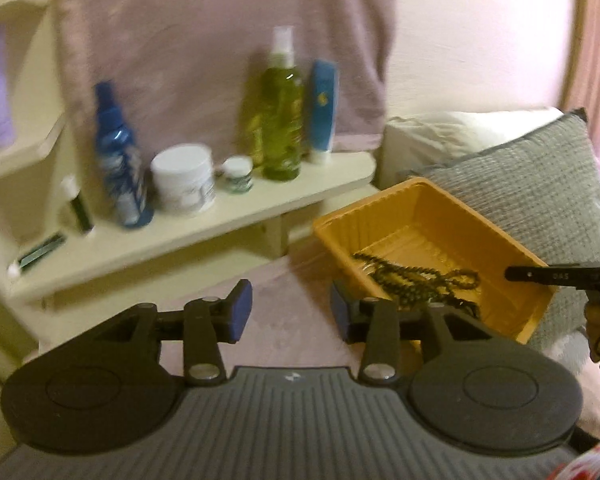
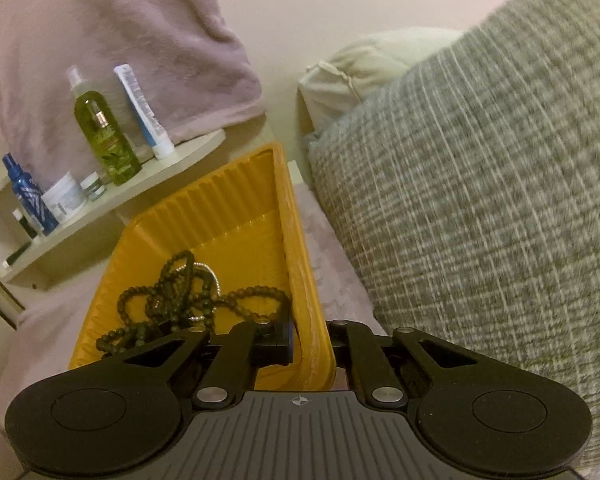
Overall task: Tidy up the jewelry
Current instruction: 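Set the orange tray flat on the towel and open the right gripper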
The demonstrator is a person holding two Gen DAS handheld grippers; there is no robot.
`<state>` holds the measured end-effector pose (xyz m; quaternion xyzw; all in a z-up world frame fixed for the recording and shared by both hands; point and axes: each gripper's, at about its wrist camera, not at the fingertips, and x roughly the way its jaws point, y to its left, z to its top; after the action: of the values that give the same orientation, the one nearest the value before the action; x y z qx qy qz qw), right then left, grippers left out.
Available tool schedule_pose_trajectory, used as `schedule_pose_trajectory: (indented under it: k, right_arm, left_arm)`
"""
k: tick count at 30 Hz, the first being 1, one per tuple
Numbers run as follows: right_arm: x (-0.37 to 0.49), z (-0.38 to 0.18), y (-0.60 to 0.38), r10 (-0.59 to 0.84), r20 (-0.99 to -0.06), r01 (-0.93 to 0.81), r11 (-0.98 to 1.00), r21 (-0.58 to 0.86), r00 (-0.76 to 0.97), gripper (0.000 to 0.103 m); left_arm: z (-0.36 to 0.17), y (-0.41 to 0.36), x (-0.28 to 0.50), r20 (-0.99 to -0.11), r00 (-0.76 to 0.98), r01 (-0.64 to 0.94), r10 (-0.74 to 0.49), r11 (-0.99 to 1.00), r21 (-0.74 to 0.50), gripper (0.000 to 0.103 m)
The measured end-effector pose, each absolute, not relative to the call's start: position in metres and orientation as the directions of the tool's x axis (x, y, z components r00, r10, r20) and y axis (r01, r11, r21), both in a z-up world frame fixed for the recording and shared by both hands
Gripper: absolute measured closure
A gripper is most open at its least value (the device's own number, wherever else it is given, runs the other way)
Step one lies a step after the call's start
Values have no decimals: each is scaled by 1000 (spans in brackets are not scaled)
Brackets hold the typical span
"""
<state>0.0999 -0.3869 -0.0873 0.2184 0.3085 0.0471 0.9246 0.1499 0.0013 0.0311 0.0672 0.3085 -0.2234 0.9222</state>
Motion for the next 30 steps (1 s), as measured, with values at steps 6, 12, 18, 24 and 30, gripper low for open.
schedule_pose_trajectory:
  k: [6,12,18,24,30]
  right_arm:
    - [99,-98,-402,284,-529,38,855,517,800,96]
    - [96,-98,-408,301,-520,43,834,549,800,92]
    - [77,-92,-418,251,-490,67,836,544,835,30]
    - [57,-65,-413,182,-490,81,880,467,852,29]
    - [38,-24,-385,158,-515,58,924,379,842,22]
  left_arm:
    - [14,-1,138,-620,721,369,-311,929,-36,46]
    - [4,-5,130,-623,730,322,-281,945,-48,32]
    - [-2,-6,128,-621,743,278,-251,959,-56,17]
    - [-7,1,118,-621,756,205,-206,976,-75,6]
    - [-9,4,91,-612,774,147,-163,986,-77,1]
